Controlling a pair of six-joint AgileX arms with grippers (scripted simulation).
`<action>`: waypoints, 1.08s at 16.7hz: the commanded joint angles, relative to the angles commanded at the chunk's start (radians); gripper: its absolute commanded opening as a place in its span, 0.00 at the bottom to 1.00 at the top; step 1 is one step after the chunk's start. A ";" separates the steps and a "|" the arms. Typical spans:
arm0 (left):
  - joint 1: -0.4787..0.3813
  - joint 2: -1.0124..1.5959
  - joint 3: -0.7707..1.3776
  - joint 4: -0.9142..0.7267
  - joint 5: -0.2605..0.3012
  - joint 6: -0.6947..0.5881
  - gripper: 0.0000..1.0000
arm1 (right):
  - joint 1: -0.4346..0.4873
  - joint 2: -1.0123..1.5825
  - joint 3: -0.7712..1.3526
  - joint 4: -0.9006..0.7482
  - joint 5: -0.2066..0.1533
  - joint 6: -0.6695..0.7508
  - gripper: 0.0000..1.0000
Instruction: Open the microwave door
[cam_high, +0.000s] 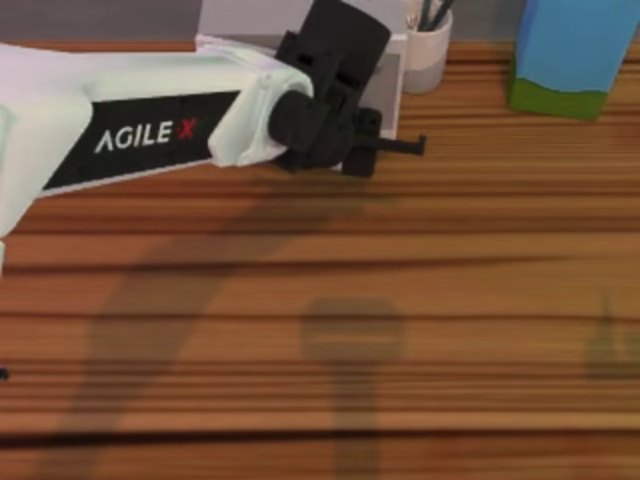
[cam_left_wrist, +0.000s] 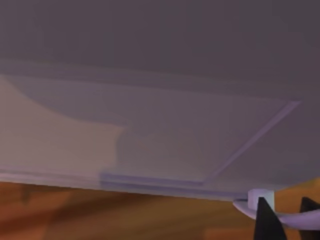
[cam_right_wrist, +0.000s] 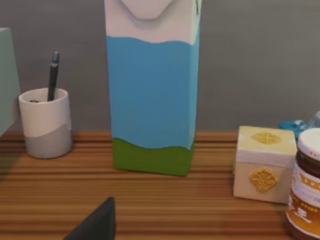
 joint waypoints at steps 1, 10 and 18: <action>0.000 0.000 0.000 0.000 0.000 0.000 0.00 | 0.000 0.000 0.000 0.000 0.000 0.000 1.00; 0.000 0.000 0.000 0.000 0.000 0.000 0.00 | 0.000 0.000 0.000 0.000 0.000 0.000 1.00; 0.008 -0.028 -0.043 0.024 0.031 0.038 0.00 | 0.000 0.000 0.000 0.000 0.000 0.000 1.00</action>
